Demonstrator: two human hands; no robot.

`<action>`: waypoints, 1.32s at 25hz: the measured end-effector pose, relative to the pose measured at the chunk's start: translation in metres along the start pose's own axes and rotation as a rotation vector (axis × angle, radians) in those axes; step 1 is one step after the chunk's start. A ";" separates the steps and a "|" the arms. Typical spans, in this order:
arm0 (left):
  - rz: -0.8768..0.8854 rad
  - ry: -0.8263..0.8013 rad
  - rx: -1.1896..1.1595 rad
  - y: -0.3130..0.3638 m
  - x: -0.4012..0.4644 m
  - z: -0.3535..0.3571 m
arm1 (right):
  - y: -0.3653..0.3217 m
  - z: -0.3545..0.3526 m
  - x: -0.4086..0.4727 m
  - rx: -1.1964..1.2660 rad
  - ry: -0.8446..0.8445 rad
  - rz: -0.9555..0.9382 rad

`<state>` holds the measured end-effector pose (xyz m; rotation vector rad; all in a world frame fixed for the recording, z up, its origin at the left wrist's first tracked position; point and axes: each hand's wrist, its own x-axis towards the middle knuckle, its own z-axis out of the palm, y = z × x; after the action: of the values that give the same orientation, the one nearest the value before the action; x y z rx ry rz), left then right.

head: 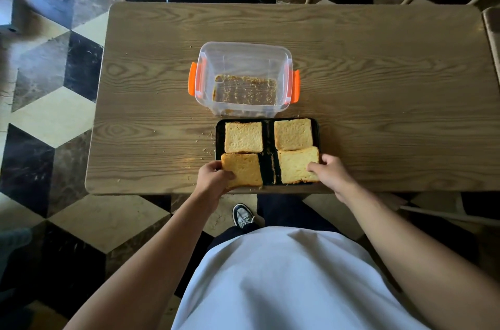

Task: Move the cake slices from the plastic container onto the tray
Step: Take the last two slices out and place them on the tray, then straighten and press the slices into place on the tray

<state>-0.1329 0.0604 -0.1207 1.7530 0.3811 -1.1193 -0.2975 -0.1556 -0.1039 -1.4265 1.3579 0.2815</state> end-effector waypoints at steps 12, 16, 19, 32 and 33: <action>0.196 0.184 0.512 0.026 -0.003 0.004 | -0.013 0.000 -0.001 -0.622 0.311 -0.158; 0.260 0.215 0.568 0.039 -0.005 0.004 | -0.033 0.006 0.002 -0.585 0.310 -0.233; 0.279 0.213 0.554 0.048 -0.005 0.008 | -0.051 0.029 0.007 -0.503 0.199 -0.306; 0.351 0.184 0.704 0.064 0.016 0.029 | -0.094 0.083 0.022 -0.554 -0.023 -0.423; 0.361 0.181 0.726 0.063 0.016 0.029 | -0.095 0.086 0.024 -0.559 -0.019 -0.392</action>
<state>-0.0965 0.0025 -0.1009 2.4406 -0.2773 -0.8860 -0.1712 -0.1249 -0.1054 -2.1092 0.9877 0.4339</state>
